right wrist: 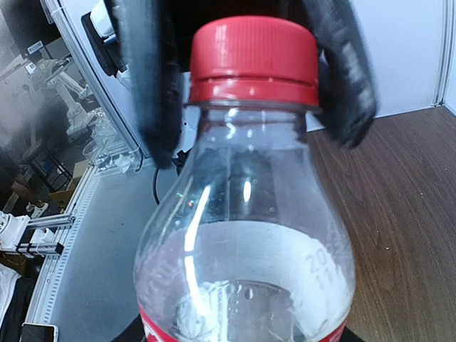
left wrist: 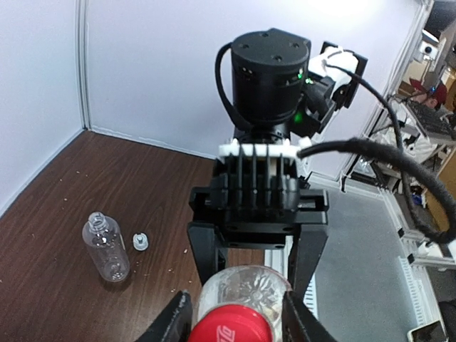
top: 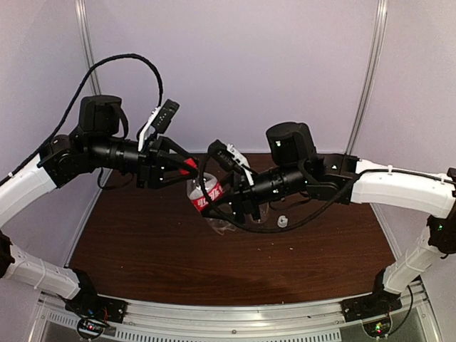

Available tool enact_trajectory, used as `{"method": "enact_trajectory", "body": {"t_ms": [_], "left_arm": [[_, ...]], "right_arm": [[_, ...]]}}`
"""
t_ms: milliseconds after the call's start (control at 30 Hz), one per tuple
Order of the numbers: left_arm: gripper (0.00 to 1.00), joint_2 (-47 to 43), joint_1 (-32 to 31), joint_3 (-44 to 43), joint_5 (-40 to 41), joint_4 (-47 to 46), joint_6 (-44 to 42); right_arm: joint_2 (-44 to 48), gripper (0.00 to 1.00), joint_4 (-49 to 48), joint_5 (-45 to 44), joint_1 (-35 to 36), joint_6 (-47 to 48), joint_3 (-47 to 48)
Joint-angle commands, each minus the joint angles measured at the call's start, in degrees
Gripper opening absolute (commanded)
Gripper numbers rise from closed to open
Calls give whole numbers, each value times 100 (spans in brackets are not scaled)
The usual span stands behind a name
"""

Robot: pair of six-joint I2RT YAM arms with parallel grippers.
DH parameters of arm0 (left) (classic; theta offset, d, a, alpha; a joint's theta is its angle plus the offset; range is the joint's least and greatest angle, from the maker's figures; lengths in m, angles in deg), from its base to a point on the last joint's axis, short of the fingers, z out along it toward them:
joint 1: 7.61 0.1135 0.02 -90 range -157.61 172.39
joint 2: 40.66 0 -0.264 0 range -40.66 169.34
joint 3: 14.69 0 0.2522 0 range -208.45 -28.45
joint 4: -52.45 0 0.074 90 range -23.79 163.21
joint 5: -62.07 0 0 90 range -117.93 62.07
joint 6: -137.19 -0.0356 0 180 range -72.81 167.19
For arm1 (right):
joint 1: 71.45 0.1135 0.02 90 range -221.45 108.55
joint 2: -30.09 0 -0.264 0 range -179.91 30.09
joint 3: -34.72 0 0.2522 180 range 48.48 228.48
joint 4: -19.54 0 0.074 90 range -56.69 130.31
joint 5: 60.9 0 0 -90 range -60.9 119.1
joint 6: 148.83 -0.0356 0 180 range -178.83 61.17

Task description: Unscrew the bottle caps

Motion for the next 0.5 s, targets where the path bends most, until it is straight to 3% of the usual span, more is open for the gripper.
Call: {"method": "enact_trajectory", "body": {"t_ms": [0, 167, 333, 467], "left_arm": [[53, -367, -35, 341, -116, -1118, 196], [79, -806, -36, 943, -77, -1937, 521], [82, -956, -39, 1310, -65, -2534, 793], [76, -820, -39, 1449, -314, -3154, 1147]], "right_arm": [[244, 42, -693, 160, 23, -227, -452], [434, 39, -1354, 457, 29, -519, -923], [590, 38, -2078, 830, 28, -786, -1294], [595, 38, -2492, 1122, 22, -980, -1412]]}}
